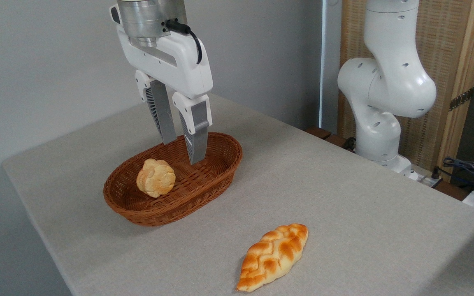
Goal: Put bread into the basket
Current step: 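Raise the open gripper from the basket and move toward the braided loaf, then lower the open gripper over the braided bread loaf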
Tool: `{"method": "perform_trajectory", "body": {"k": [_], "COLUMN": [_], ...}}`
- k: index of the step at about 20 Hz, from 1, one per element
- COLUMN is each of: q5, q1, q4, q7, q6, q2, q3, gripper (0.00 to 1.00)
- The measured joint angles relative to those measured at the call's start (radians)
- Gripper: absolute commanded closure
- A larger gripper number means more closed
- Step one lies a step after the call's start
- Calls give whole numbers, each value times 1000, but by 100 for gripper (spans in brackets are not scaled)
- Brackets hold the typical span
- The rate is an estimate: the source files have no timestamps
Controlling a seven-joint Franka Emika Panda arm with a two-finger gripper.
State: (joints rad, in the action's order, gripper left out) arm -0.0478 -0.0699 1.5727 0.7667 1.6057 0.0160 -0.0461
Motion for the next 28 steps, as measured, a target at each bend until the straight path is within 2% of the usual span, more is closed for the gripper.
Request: {"method": "perform_trajectory", "body": {"k": [15,19,22,25,28], "q5": [0,0,0,1,1], "q1": [0,1,2,3,16], "q4": [33,140,261,402,481], "q7": [0,0,0,19,80], "q6": [6,50,142,228,320], "q2": [-12,-81,-146,-203,-216], "q3": [0,-10,-36,-88,-166], "gripper": [0,0,0,0,0]}}
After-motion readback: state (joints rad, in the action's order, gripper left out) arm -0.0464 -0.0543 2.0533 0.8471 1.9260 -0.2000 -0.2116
